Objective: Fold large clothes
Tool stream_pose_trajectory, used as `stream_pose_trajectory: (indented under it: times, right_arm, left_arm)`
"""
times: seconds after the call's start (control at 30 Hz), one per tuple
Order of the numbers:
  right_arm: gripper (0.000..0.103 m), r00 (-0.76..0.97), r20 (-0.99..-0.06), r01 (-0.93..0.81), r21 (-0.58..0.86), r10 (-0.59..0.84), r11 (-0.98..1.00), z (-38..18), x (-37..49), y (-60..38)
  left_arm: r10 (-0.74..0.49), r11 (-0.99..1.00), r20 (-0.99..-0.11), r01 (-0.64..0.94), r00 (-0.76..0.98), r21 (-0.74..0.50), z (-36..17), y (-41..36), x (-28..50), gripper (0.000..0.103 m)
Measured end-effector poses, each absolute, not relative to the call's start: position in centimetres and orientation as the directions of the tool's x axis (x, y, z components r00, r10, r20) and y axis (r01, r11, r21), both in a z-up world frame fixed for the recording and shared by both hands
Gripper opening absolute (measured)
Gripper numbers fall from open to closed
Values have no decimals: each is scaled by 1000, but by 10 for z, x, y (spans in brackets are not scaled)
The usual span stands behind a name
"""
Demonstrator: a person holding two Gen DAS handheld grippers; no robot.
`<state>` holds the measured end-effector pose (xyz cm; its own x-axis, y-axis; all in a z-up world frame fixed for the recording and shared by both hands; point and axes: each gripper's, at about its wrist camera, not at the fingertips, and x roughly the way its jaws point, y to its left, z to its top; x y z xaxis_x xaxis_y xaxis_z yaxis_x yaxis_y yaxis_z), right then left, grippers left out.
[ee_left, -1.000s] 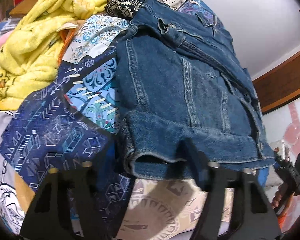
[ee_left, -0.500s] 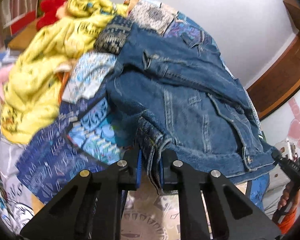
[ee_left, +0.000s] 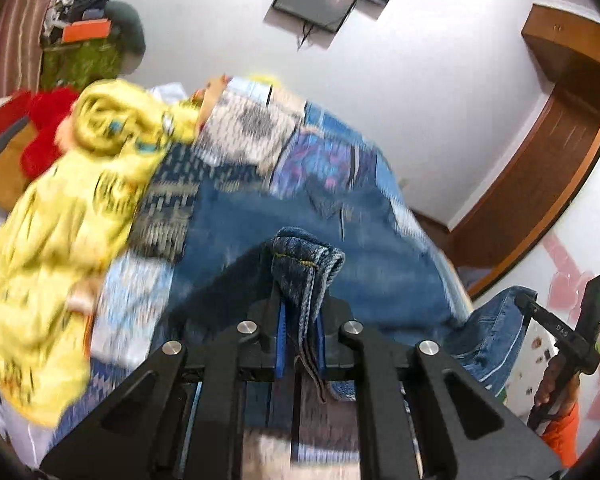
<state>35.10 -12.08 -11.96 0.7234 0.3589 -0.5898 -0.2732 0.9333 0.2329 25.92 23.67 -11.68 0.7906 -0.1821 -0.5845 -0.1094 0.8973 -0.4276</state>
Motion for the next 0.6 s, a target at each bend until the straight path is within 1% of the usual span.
stream_pose_trajectory:
  times: [0.07,0.13,0.27,0.4,0.47,0.6]
  right_arm:
    - [9,744,-574,-274,206,343,939,-110,376,-115]
    - [9,761,-567,-267,170,315,949,-105,406,-110]
    - [9,759,-588,-247,134,278,960,-109,468,-100]
    - [9,739,-637,-212,90,220,973,-137,520,-91]
    - [9,715,-672,-198,71,193,978,-160,542,-85]
    - [9,658,-735,-173,65,164,983,-200,572,-78]
  left_arm:
    - [-154,906,-582,-120,799,-405,-108,243,292,11]
    - [-155,899,-584,-131,797,-418,-107,251,320,11]
    - [-152,878,-606,-176,781,-446,-119,269,383,11]
    - [-138,871,-663,-229,736,-435,-154,282,438,11]
    - [-116,879,-713,-262,691,-397,-182,284,467,11]
    - [-103,878,-780,-312,617,-362,-229,287,495,11]
